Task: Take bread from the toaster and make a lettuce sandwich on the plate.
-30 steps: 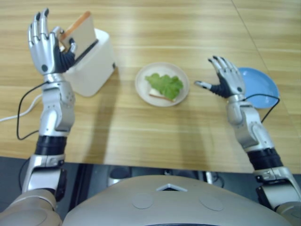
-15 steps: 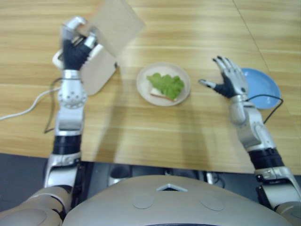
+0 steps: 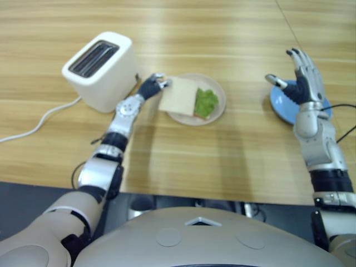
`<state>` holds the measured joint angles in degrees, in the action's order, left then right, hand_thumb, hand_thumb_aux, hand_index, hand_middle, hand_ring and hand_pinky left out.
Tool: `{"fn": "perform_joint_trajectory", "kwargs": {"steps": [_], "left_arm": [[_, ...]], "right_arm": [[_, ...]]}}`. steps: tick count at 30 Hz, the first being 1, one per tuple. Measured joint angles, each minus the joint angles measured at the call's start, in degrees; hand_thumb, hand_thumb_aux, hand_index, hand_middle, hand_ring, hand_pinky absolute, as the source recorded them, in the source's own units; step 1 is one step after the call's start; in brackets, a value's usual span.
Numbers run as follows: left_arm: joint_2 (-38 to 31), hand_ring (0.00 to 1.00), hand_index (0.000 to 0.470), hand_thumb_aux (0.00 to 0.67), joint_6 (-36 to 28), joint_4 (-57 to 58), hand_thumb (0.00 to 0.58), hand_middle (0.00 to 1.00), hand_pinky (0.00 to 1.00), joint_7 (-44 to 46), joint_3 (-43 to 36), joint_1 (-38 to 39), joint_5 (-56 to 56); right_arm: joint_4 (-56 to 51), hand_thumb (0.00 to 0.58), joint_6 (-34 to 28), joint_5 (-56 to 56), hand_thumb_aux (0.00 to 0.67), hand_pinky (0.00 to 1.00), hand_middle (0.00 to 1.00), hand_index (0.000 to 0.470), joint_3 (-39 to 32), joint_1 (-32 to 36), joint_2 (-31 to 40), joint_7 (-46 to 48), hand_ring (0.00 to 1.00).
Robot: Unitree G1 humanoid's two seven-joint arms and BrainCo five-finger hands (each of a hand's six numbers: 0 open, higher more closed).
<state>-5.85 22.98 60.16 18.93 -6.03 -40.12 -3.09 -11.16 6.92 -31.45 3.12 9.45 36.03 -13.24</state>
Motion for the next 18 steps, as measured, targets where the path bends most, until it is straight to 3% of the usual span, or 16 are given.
{"fn": "perform_joint_trajectory", "kwargs": {"steps": [10, 18], "left_arm": [[1.21, 1.00, 0.460, 0.670, 4.41, 4.35, 0.580, 1.00, 1.00, 9.09, 3.37, -7.49, 3.59], [3.22, 1.00, 0.460, 0.670, -1.13, 9.48, 0.580, 1.00, 1.00, 9.22, 6.02, -12.50, 4.37]], "right_arm": [[-2.19, 0.000, 0.33, -0.43, 0.000, 0.00, 0.00, 0.000, -1.93, 0.88, -0.39, -0.07, 0.00], [-5.33, 0.000, 0.66, -1.84, 0.000, 0.00, 0.00, 0.000, -3.96, 2.38, -1.39, -0.76, 0.00]]}}
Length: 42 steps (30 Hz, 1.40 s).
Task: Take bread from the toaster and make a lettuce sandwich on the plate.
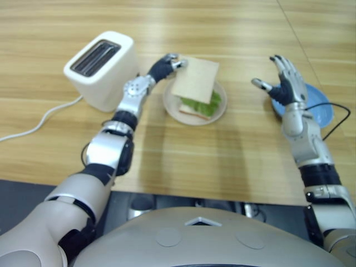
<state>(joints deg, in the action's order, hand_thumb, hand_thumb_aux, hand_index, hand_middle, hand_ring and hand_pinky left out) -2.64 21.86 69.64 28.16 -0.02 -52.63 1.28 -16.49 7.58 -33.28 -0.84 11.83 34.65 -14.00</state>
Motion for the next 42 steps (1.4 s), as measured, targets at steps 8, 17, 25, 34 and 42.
{"fn": "perform_joint_trajectory", "kwargs": {"steps": [8, 17, 25, 34, 42], "left_arm": [[3.41, 1.00, 0.460, 0.670, -6.95, 4.93, 0.580, 1.00, 1.00, -6.61, -3.55, -0.96, -6.14], [3.42, 1.00, 0.460, 0.670, -12.58, 7.08, 0.580, 1.00, 1.00, -14.30, -6.56, -0.87, -12.74], [2.99, 1.00, 0.460, 0.670, -15.77, 7.27, 0.580, 1.00, 1.00, -15.69, -5.48, -0.89, -13.47], [2.80, 1.00, 0.460, 0.670, -18.67, 7.39, 0.580, 1.00, 1.00, -15.94, -4.35, -0.87, -13.91], [2.14, 1.00, 0.460, 0.670, -19.10, 8.02, 0.580, 1.00, 1.00, -16.82, -4.19, -0.63, -14.81]], "right_arm": [[-0.49, 0.000, 0.53, -2.29, 0.000, 0.00, 0.00, 0.000, -3.58, 0.41, -0.84, -0.09, 0.00], [5.03, 0.000, 2.10, -7.34, 0.000, 0.00, 0.00, 0.000, -9.69, 0.32, -0.90, 2.34, 0.00], [9.06, 0.000, 6.51, -17.79, 0.000, 0.00, 0.00, 0.000, -21.61, -0.37, -0.85, 5.32, 0.00], [-2.60, 0.000, 6.70, -24.41, 0.000, 0.00, 0.00, 0.000, -29.00, 6.71, -3.29, 7.52, 0.00], [-13.88, 0.000, 5.85, -24.05, 0.000, 0.00, 0.00, 0.000, -31.89, 15.30, -8.01, 13.63, 0.00]]}}
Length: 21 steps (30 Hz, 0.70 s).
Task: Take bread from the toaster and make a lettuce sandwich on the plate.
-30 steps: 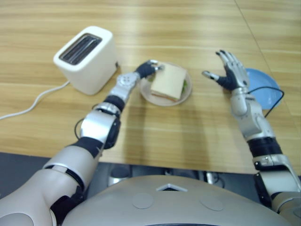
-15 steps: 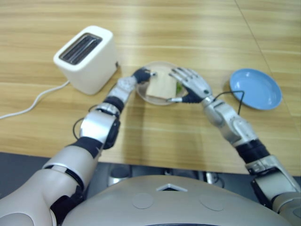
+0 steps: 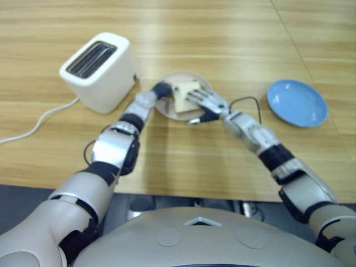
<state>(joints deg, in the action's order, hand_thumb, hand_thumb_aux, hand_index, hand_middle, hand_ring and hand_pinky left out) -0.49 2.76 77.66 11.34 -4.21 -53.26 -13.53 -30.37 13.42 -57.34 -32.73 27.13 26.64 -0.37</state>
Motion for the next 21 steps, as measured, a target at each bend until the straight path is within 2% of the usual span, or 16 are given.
{"fn": "perform_joint_trajectory", "kwargs": {"steps": [1, 2, 3, 4, 5, 9, 11, 14, 16, 19, 21], "left_arm": [[-0.06, 1.00, 0.263, 0.384, 0.01, 0.14, 0.474, 1.00, 1.00, 0.00, 0.00, 0.07, -0.04], [-0.14, 1.00, 0.000, 0.000, 0.03, 0.24, 0.000, 1.00, 1.00, -0.01, -0.02, 0.08, -0.08], [-0.32, 1.00, 0.000, 0.000, 0.26, 0.32, 0.000, 1.00, 1.00, -0.30, -0.10, 0.08, -0.26], [-0.46, 0.29, 0.000, 0.000, 0.67, 0.38, 0.000, 0.29, 0.29, -0.88, -0.32, 0.08, -0.46], [-0.63, 0.00, 0.000, 0.000, 1.59, 0.46, 0.000, 0.00, 0.00, -1.96, -0.43, 0.09, -0.79], [-2.59, 0.00, 0.000, 0.000, 8.08, -0.94, 0.000, 0.00, 0.00, -10.66, -0.53, 0.09, -1.75], [-5.91, 0.00, 0.000, 0.000, 12.95, -6.51, 0.000, 0.00, 0.00, -17.19, -0.54, -0.27, -2.68], [-9.87, 0.00, 0.000, 0.000, 16.51, -18.12, 0.000, 0.00, 0.00, -23.67, -0.52, 1.47, -4.55], [-11.16, 0.00, 0.000, 0.000, 16.46, -29.30, 0.000, 0.00, 0.00, -25.76, -0.34, 6.96, -5.32], [-11.18, 0.00, 0.000, 0.000, 15.62, -43.66, 0.000, 0.00, 0.00, -23.17, -0.79, 18.15, -4.67], [-10.66, 0.00, 0.000, 0.000, 14.78, -48.32, 0.000, 0.00, 0.00, -21.10, -0.90, 22.28, -3.53]], "right_arm": [[0.00, 0.000, -0.16, 0.25, 0.000, 0.00, 0.00, 0.000, 0.00, -0.05, -0.26, 0.60, 0.00], [0.00, 0.000, -0.34, 0.69, 0.000, 0.00, 0.00, 0.000, 0.01, -0.09, -0.47, 1.11, 0.00], [0.05, 0.000, -0.66, 1.11, 0.000, 0.00, 0.00, 0.000, 0.03, -0.22, -0.69, 1.54, 0.00], [0.20, 0.000, -1.05, 1.29, 0.000, 0.00, 0.00, 0.000, 0.06, -0.37, -0.74, 1.66, 0.00], [0.51, 0.000, -1.46, 1.51, 0.000, 0.00, 0.00, 0.000, 0.09, -0.57, -0.74, 1.84, 0.00], [2.12, 0.000, -1.97, 2.16, 0.000, 0.00, 0.00, 0.000, 0.08, -1.54, -0.71, 2.70, 0.00], [2.62, 0.000, -2.04, 2.37, 0.000, 0.00, 0.00, 0.000, 0.08, -2.11, -0.56, 2.78, 0.00], [3.46, 0.000, -1.92, 2.47, 0.000, 0.00, 0.00, 0.000, 0.07, -3.24, 0.10, 3.28, 0.00], [3.75, 0.000, -1.78, 2.65, 0.000, 0.00, 0.00, 0.000, 0.02, -3.67, 0.22, 3.56, 0.00], [4.09, 0.000, -1.04, 4.18, 0.000, 0.00, 0.00, 0.000, 0.39, -3.96, 0.47, 3.57, 0.00], [4.50, 0.000, -0.49, 5.05, 0.000, 0.00, 0.00, 0.000, 1.29, -4.39, 0.53, 3.50, 0.00]]}}
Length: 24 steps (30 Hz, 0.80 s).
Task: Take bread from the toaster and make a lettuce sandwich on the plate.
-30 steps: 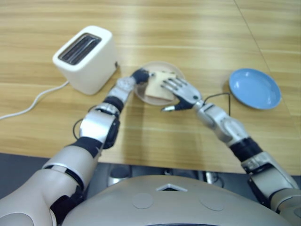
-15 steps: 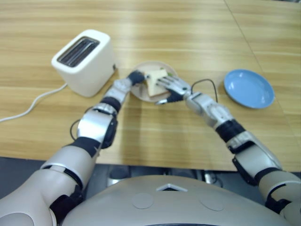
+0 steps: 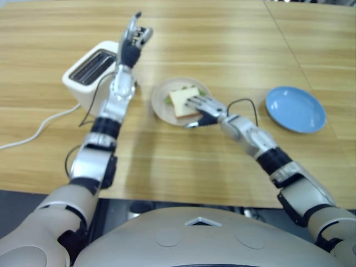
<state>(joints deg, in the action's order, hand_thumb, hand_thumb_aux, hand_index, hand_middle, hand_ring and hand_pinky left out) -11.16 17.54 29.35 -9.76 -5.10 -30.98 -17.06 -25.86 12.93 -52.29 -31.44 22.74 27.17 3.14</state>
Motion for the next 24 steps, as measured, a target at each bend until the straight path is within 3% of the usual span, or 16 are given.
{"fn": "perform_joint_trajectory", "kwargs": {"steps": [6, 7, 8, 12, 15, 16, 17, 18, 24], "left_arm": [[1.51, 0.00, 0.000, 0.000, -1.49, -12.32, 0.000, 0.00, 0.00, 9.35, 0.06, 9.65, 7.97], [1.50, 0.76, 0.382, 0.557, -1.61, -13.38, 0.564, 0.76, 0.76, 10.24, 0.04, 10.80, 8.48], [1.30, 1.00, 0.460, 0.670, -1.69, -14.60, 0.580, 1.00, 1.00, 10.96, 0.06, 12.38, 8.59], [-1.37, 1.00, 0.460, 0.670, -1.64, -20.01, 0.580, 1.00, 1.00, 9.78, 1.35, 18.14, 6.81], [-5.93, 1.00, 0.460, 0.670, -1.65, -26.63, 0.580, 1.00, 1.00, 11.18, 4.79, 22.40, 6.99], [-6.77, 1.00, 0.460, 0.670, -1.81, -28.36, 0.580, 1.00, 1.00, 12.05, 5.75, 23.03, 7.54], [-7.94, 1.00, 0.460, 0.670, -2.19, -30.96, 0.580, 1.00, 1.00, 13.44, 6.22, 24.00, 8.30], [-9.47, 1.00, 0.460, 0.670, -3.10, -33.76, 0.580, 1.00, 1.00, 15.13, 6.47, 25.22, 8.44], [-18.07, 1.00, 0.460, 0.670, -11.97, -38.77, 0.580, 1.00, 1.00, 27.97, 0.41, 31.56, 4.95]], "right_arm": [[8.01, 0.000, 5.87, 4.89, 0.000, 0.00, 0.00, 0.000, 5.27, -6.68, 0.36, -10.50, 0.00], [10.55, 0.000, 6.86, 6.22, 0.000, 0.00, 0.00, 0.000, 7.25, -7.65, 0.62, -11.87, 0.00], [13.79, 0.000, 7.82, 8.67, 0.000, 0.00, 0.00, 0.000, 10.16, -8.86, 0.93, -13.05, 0.00], [25.25, 0.000, 9.78, 17.56, 0.000, 0.00, 0.00, 0.000, 20.33, -12.79, 2.36, -14.36, 0.00], [31.88, 0.000, 9.95, 25.64, 0.000, 0.00, 0.00, 0.000, 24.58, -18.47, 4.15, -9.18, 0.00], [32.60, 0.436, 9.40, 26.95, 0.336, 0.60, 0.60, 0.231, 24.93, -19.71, 4.71, -7.17, 0.60], [33.49, 0.532, 8.88, 27.98, 0.478, 1.00, 1.00, 0.328, 24.95, -21.24, 5.33, -4.84, 1.00], [33.95, 0.580, 8.51, 28.66, 0.670, 1.00, 1.00, 0.460, 24.60, -23.23, 6.29, -1.94, 1.00], [35.05, 0.580, 7.11, 29.69, 0.670, 1.00, 1.00, 0.460, 19.91, -33.71, 11.97, 11.62, 1.00]]}}
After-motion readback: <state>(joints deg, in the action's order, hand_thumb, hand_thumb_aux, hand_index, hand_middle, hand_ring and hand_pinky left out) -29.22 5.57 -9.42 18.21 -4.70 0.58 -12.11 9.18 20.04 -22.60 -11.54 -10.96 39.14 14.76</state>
